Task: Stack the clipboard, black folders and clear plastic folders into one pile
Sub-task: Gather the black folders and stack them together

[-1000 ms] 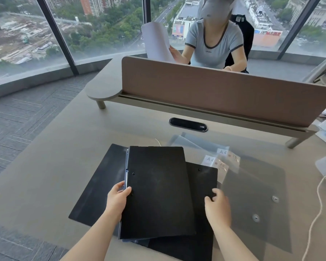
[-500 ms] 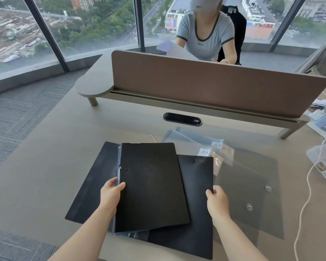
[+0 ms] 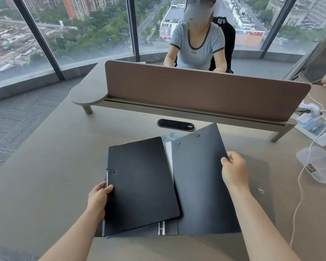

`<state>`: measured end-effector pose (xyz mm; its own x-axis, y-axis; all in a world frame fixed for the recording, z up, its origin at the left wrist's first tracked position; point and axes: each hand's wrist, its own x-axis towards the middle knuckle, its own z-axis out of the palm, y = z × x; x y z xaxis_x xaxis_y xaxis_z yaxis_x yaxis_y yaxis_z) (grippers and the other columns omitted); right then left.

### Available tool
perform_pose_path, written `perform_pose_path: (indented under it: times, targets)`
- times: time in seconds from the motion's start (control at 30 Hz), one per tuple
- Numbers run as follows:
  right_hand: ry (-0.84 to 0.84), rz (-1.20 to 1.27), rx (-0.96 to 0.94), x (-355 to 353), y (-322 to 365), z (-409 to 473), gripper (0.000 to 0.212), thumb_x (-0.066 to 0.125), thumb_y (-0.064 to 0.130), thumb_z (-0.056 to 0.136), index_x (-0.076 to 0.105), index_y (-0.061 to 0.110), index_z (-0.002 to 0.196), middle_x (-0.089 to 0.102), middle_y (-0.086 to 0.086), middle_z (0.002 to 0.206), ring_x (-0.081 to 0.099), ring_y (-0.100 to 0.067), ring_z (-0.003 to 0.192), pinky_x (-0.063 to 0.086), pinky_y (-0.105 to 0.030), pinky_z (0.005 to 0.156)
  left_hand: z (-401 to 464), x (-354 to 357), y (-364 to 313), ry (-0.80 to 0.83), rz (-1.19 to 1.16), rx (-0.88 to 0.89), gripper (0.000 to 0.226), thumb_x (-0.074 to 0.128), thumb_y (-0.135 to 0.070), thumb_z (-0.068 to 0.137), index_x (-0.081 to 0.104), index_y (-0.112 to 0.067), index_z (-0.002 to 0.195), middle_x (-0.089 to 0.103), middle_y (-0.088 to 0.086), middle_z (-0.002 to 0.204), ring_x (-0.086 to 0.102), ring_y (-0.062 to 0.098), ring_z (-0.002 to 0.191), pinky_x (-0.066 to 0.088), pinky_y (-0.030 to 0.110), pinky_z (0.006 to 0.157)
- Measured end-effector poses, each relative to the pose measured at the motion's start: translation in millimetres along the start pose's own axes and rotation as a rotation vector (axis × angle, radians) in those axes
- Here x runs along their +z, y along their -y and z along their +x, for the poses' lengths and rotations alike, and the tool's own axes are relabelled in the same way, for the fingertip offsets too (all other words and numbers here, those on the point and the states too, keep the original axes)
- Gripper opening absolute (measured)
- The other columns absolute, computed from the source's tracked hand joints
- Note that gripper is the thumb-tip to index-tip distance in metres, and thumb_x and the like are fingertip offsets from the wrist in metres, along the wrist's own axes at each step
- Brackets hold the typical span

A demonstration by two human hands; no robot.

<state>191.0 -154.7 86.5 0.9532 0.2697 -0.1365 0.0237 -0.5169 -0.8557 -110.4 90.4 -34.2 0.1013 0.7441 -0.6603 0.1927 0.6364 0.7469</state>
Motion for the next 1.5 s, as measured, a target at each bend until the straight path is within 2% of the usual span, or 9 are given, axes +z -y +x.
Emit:
perform_pose_path:
  times: [0.27,0.4,0.53,0.63,0.83,0.97,1.3,1.37,1.5]
  targets:
    - [-0.126,0.167,-0.012,-49,25,22,0.015,0.051,0.006,0.089,0.065,0.010,0.089,0.064,0.002,0.073,0.054,-0.021,0.070,0.044,-0.033,0.073,-1,-19,10,-0.105,0.019,-0.032,0.043,0.063,-0.001,0.092,0.059,-0.007,0.134,0.064,0.015,0.114,0.059,0.032,0.097,0.048,0.042,0.089]
    - [-0.105,0.238,-0.044,-58,35,19,0.020,0.052,0.005,0.088,0.065,0.018,0.078,0.065,0.001,0.072,0.053,-0.021,0.072,0.043,-0.032,0.070,-4,-19,9,-0.138,0.102,0.029,0.044,0.062,-0.002,0.092,0.056,-0.007,0.136,0.062,0.014,0.116,0.059,0.032,0.098,0.048,0.042,0.092]
    - [-0.100,0.226,-0.108,-61,51,12,0.022,0.051,0.005,0.088,0.064,0.018,0.076,0.063,-0.005,0.074,0.050,-0.021,0.070,0.041,-0.033,0.068,-10,-14,6,-0.157,0.232,0.078,0.014,0.058,-0.004,0.089,0.064,-0.004,0.101,0.067,0.018,0.102,0.058,0.032,0.083,0.045,0.037,0.080]
    - [-0.111,0.184,-0.162,-63,67,8,0.025,0.050,0.005,0.088,0.064,0.022,0.076,0.063,-0.005,0.072,0.049,-0.020,0.065,0.041,-0.031,0.065,-6,-12,9,-0.203,0.352,0.094,0.038,0.050,-0.022,0.065,0.066,0.000,0.091,0.069,0.023,0.091,0.059,0.037,0.077,0.046,0.039,0.072]
    - [-0.199,0.047,-0.223,-76,92,0,0.017,0.050,0.009,0.088,0.066,0.014,0.087,0.063,0.000,0.066,0.048,-0.009,0.056,0.041,-0.024,0.059,-4,-9,3,-0.350,0.467,-0.058,0.047,0.057,-0.017,0.090,0.056,-0.012,0.138,0.035,0.029,0.142,0.049,0.047,0.114,0.040,0.046,0.103]
    - [-0.246,0.028,-0.241,-90,106,-6,0.015,0.052,0.010,0.088,0.063,0.018,0.086,0.067,0.004,0.070,0.056,-0.019,0.074,0.041,-0.028,0.063,-4,-10,4,-0.348,0.515,-0.070,0.051,0.056,-0.018,0.090,0.054,-0.013,0.141,0.035,0.026,0.142,0.050,0.048,0.118,0.040,0.047,0.105]
    - [-0.206,0.217,-0.303,-117,129,-16,0.019,0.057,0.012,0.080,0.070,0.024,0.076,0.069,0.012,0.064,0.058,-0.017,0.070,0.049,-0.037,0.074,-12,2,-5,-0.403,0.692,-0.138,0.042,0.053,-0.006,0.089,0.055,0.007,0.129,0.038,0.028,0.134,0.040,0.044,0.121,0.039,0.046,0.091]
    - [-0.199,0.283,-0.310,-121,134,-18,0.028,0.058,0.009,0.080,0.072,0.031,0.070,0.068,0.016,0.060,0.056,-0.015,0.069,0.048,-0.034,0.072,-21,10,-12,-0.396,0.733,-0.071,0.044,0.055,-0.012,0.089,0.054,0.004,0.130,0.041,0.027,0.136,0.041,0.044,0.124,0.040,0.049,0.099]
    - [-0.168,0.398,-0.309,-123,140,-21,0.032,0.057,0.007,0.080,0.073,0.031,0.067,0.067,0.016,0.058,0.057,-0.013,0.066,0.047,-0.030,0.070,-46,45,-37,-0.211,0.671,0.345,0.051,0.058,-0.035,0.090,0.060,-0.010,0.135,0.052,0.019,0.142,0.045,0.039,0.133,0.037,0.049,0.108]
